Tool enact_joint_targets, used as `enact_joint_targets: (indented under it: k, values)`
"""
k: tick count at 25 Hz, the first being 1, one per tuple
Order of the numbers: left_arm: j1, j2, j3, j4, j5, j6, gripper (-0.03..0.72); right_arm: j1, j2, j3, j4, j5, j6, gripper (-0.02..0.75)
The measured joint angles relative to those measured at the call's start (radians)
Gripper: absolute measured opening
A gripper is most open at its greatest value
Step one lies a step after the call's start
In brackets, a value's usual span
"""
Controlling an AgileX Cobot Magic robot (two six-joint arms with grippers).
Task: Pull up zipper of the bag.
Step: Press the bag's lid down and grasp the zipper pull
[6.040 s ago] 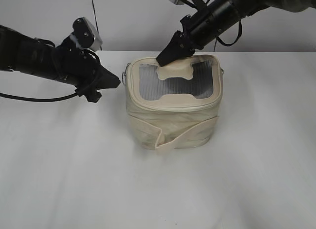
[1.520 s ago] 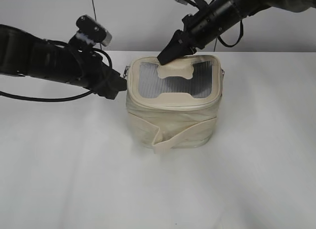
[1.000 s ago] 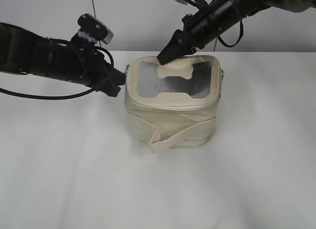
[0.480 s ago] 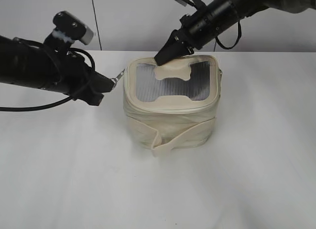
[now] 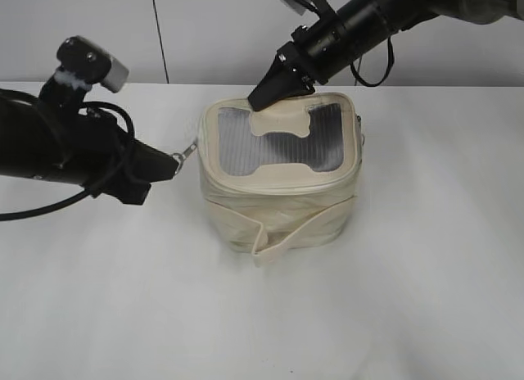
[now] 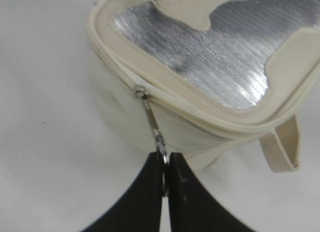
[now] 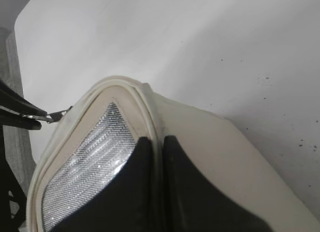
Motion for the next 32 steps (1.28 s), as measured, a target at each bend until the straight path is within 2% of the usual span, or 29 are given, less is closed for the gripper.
enact_joint_targets:
  k: [7, 11, 13, 19, 21, 23, 27, 29, 32]
  values:
    - [0.0, -0.046, 0.116, -0.007, 0.099, -0.028, 0.011, 0.0, 0.002, 0.0, 0.001, -0.009, 0.077, 0.043]
    - [-0.021, -0.05, 0.132, -0.027, 0.127, -0.037, 0.011, 0.001, 0.002, 0.002, 0.004, -0.014, 0.134, 0.043]
    - [-0.069, -0.05, 0.132, -0.046, 0.121, -0.038, 0.013, 0.001, 0.002, 0.003, 0.011, -0.017, 0.151, 0.043]
    - [-0.308, -0.029, 0.099, -0.151, -0.069, -0.038, 0.02, 0.0, 0.002, 0.005, 0.016, -0.016, 0.159, 0.043]
    - [-0.361, -0.005, 0.062, -0.164, -0.108, -0.038, 0.022, 0.0, 0.002, 0.005, 0.019, -0.016, 0.159, 0.043]
    - [-0.394, 0.024, 0.023, -0.17, -0.12, -0.038, 0.022, 0.0, 0.002, 0.005, 0.018, -0.015, 0.159, 0.043]
    - [-0.403, 0.043, 0.007, -0.178, -0.129, -0.066, 0.029, -0.002, 0.002, 0.005, 0.018, -0.015, 0.159, 0.05]
    - [-0.397, 0.043, 0.008, -0.164, -0.109, -0.104, 0.071, -0.004, 0.002, 0.005, 0.029, -0.029, 0.165, 0.102]
    - [-0.383, 0.031, 0.01, -0.105, -0.016, -0.159, 0.249, -0.014, 0.002, 0.0, 0.077, -0.041, 0.178, 0.281]
